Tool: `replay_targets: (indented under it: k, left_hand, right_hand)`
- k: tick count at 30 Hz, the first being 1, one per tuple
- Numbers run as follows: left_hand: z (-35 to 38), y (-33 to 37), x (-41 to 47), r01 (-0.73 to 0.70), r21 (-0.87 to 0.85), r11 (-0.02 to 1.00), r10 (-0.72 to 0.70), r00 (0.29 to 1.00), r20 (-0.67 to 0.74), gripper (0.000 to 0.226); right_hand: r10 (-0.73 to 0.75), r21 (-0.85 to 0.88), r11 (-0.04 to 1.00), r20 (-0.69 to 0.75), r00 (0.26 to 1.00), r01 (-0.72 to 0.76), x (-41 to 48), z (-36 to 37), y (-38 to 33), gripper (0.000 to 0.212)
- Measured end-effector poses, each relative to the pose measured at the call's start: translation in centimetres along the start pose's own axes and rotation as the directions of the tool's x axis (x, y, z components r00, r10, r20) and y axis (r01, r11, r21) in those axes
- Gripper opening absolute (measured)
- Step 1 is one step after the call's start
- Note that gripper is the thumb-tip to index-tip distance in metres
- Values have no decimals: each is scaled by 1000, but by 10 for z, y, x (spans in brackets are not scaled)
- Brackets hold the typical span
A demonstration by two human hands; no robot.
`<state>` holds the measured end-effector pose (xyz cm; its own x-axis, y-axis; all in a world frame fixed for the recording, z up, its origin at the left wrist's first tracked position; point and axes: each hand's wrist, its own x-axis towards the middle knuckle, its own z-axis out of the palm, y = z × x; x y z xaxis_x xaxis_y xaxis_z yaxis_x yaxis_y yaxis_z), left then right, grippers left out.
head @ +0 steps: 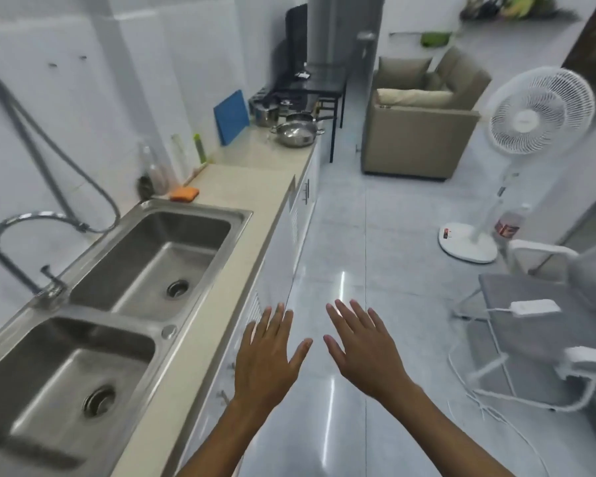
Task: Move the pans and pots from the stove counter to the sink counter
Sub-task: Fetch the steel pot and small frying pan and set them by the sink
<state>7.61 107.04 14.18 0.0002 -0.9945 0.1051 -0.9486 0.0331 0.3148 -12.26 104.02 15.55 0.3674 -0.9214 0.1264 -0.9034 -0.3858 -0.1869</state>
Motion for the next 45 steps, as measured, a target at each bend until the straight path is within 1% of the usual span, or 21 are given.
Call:
replay_targets:
  k: [4,7,9,12,15,17,20,23,26,30,32,35,38,41,43,45]
  left_hand:
    - [13,-6,101,-24,-10,1000,24,999,38,87]
    - [26,-5,166,-55,0,998,55,998,13,83]
    - [42,-6,215,-66,17,998,65,997,42,85]
    - [67,-1,296,-63,17,998,62,998,25,90]
    - [81,12,385,-65,23,998,65,997,32,86]
    - [89,23,441,-29,17,999,28,998,52,85]
    - [93,39,525,8,1,1000,-8,1000,21,89]
    - [99,51,609,41,-21,999,-41,999,18,89]
    - [103,63,677,79,-57,995,-79,997,-2,89]
    - [122,71,777,91,-58,994,-90,996,8,93]
    - [134,69,829,102,-43,994,-101,995,16,91]
    - [152,64,911,120,-75,990,-121,993,-14,85]
    - [171,58,998,151,-81,985,-149,989,21,76]
    - [179,59,1072,172,-79,982,-168,984,55,76]
    - [185,60,1117,178,-75,981,-173,982,71,75]
    - [191,58,1153,185,-89,979,-181,982,49,74]
  right_hand:
    - [74,40,996,23,997,-75,79,7,36,60]
    - [114,58,992,16,993,-115,130,12,67,60]
    - [130,65,989,19,991,-131,169,15,92,61]
    - [146,86,986,-22,989,-144,232,24,137,58]
    - [136,110,985,-34,990,-132,312,30,186,53]
    - [117,126,985,-13,993,-115,365,29,218,54]
    - [60,73,996,-25,998,-58,449,17,261,57]
    - [0,54,999,27,1000,-1,533,14,306,57]
    - [-16,51,999,10,1000,16,602,13,340,58]
    - [-60,25,998,52,997,59,701,22,380,60]
    - [-57,10,998,77,995,57,752,30,403,60]
    - [-66,-23,997,89,994,68,829,42,439,59]
    - [-33,-18,999,136,990,36,907,53,475,58]
    - [-21,-40,999,163,986,28,974,56,506,60]
    - [-10,-25,1000,180,984,15,1016,59,525,60]
    - [-17,-16,1000,184,983,21,1053,61,541,60]
